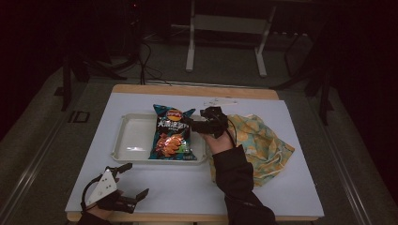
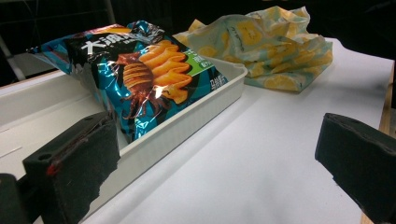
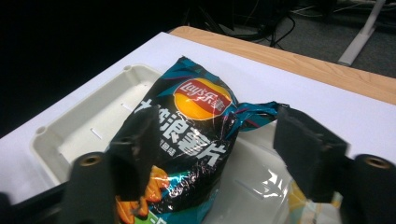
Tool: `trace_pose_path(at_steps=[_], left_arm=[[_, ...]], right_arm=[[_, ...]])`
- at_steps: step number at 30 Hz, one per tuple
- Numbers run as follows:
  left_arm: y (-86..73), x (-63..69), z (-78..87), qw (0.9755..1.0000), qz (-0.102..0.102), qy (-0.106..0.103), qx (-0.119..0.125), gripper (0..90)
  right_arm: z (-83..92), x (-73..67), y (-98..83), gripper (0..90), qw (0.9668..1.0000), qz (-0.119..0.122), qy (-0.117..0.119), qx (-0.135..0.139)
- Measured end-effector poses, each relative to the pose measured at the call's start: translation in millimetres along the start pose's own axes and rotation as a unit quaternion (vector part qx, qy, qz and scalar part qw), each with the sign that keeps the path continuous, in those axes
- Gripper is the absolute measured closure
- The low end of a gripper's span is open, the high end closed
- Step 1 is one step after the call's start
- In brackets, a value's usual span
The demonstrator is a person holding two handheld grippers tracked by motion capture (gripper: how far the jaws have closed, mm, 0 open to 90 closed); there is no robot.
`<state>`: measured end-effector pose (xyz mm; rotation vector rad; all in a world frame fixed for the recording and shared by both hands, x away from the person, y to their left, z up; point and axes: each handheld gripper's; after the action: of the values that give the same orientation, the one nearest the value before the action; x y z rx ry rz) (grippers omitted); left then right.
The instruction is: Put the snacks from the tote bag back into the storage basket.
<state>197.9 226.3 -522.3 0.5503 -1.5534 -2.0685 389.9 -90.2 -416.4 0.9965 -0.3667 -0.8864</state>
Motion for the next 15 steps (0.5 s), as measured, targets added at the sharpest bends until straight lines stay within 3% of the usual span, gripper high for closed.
trace_pose_path(at_steps=[4,15], left_arm=[[-0.3,-0.5,0.3,1.0,0.001,0.002,0.0,0.0],[-0.7,-0.5,-0.4,1.0,0.002,0.002,-0.001,0.1]], right_arm=[[8.2,6.9,-2.0,19.8,0.9999,0.006,0.012,-0.002],[31.1,20.2,-14.0,15.4,0.9992,0.037,0.013,-0.01]])
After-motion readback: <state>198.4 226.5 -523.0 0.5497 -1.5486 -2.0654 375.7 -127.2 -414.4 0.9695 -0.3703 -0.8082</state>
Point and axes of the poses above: each handheld gripper's, and its own axes: z roughly backward along the jaws, y roughly out of its top, x roughly to its right, and after that the axes turned 5 degrees about -y, right-handed
